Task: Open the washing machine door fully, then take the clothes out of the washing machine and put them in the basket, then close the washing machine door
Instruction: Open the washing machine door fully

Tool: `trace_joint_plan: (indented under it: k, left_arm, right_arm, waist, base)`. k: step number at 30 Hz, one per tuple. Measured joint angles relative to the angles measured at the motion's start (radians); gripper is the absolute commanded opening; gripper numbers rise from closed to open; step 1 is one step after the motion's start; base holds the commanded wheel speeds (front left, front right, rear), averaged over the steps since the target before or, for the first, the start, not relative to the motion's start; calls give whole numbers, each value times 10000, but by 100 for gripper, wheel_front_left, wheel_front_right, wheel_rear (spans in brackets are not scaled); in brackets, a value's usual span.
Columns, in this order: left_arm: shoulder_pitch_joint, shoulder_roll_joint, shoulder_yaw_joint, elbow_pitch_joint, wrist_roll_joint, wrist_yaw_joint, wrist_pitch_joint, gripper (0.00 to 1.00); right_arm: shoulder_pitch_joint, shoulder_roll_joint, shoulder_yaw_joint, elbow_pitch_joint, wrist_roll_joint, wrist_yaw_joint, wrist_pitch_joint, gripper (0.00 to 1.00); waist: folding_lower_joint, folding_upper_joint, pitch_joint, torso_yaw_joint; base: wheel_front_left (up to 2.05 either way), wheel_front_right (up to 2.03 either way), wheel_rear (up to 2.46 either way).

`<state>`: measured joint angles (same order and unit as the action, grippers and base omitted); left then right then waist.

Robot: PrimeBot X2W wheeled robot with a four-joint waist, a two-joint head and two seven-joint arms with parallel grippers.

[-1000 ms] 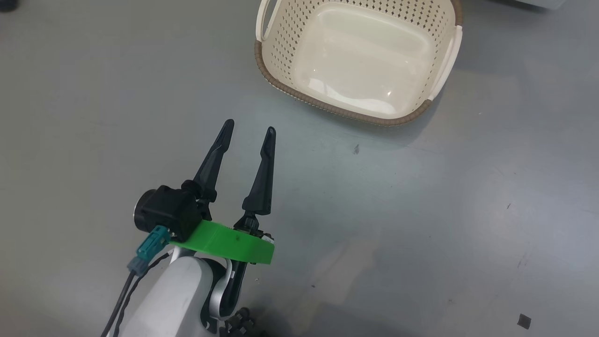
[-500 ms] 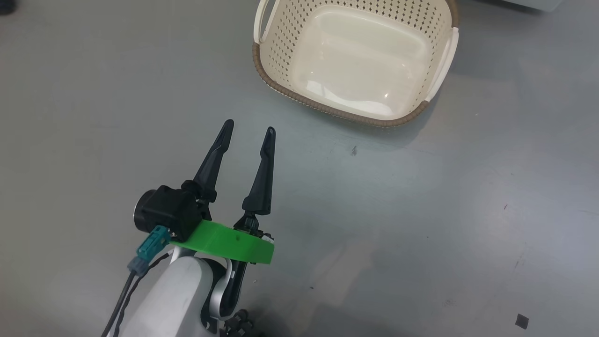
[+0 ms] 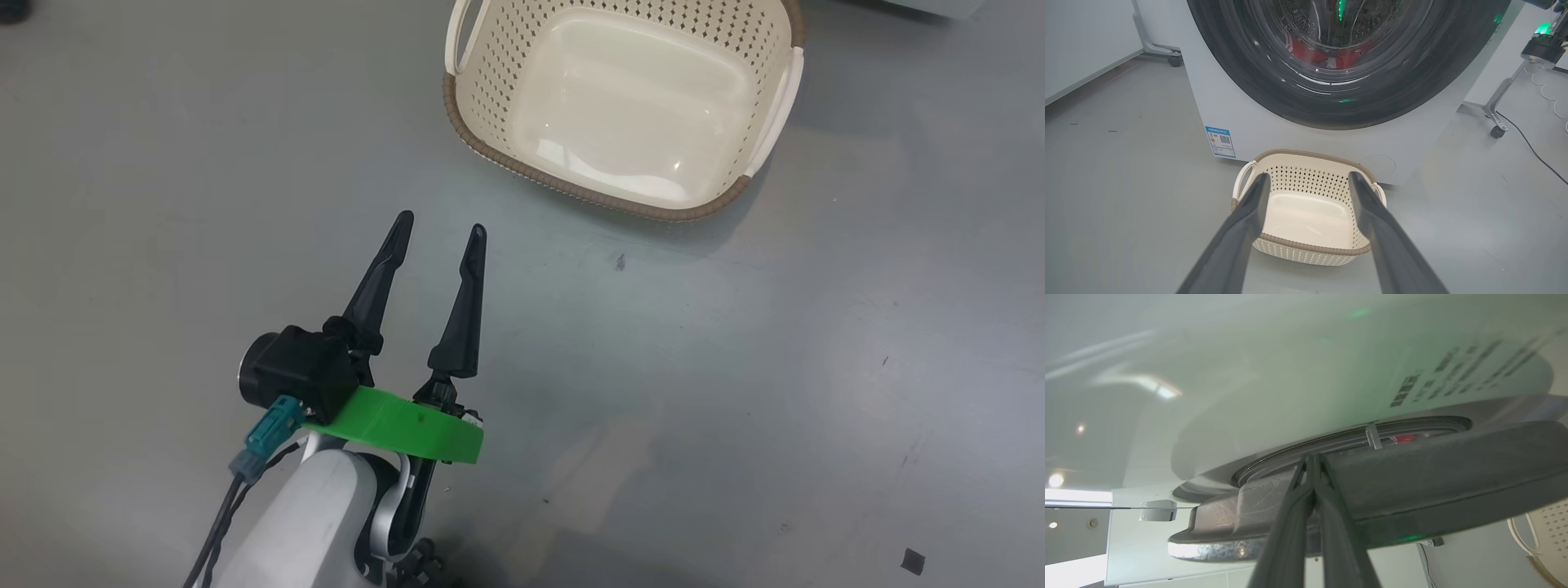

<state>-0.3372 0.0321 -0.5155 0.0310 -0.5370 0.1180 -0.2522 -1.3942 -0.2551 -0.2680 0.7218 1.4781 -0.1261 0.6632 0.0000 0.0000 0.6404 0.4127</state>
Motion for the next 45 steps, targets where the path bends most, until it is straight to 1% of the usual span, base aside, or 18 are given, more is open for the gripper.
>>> trace_joint_plan:
  k: [12, 21, 30, 38, 43, 45]
  left_arm:
    - [0, -2, -54, -59, 2, 0, 0, 100]
    - [0, -2, -36, -58, 4, 0, 0, 100]
    - [0, -2, 19, 23, 98, 0, 0, 100]
    - [0, -2, 111, 213, 142, 0, 0, 100]
    - [0, 0, 255, 257, 215, 0, 0, 100]
    - [0, 0, 263, 274, 228, 0, 0, 100]
  right_arm:
    - [-329, 19, -23, 343, 4, 0, -90, 0]
    - [-331, -58, -40, 696, 182, 0, 349, 0]
    - [-229, 17, 115, 1035, 180, -2, 577, 0]
    - [212, 69, 276, 1235, 165, 13, 796, 0]
    - [391, 215, 278, 1348, 165, 15, 798, 0]
    - [503, 284, 278, 1373, 165, 98, 803, 0]
  waist:
    - [0, 0, 62, 85]
    - [0, 0, 27, 71]
    - [0, 0, -210, -153]
    - [0, 0, -492, -348]
    - [0, 0, -679, -491]
    - [0, 0, -747, -554]
  base:
    - [0, 0, 0]
    - [0, 0, 0]
    - [0, 0, 0]
    - [0, 0, 0]
    - [0, 0, 0]
    - [0, 0, 0]
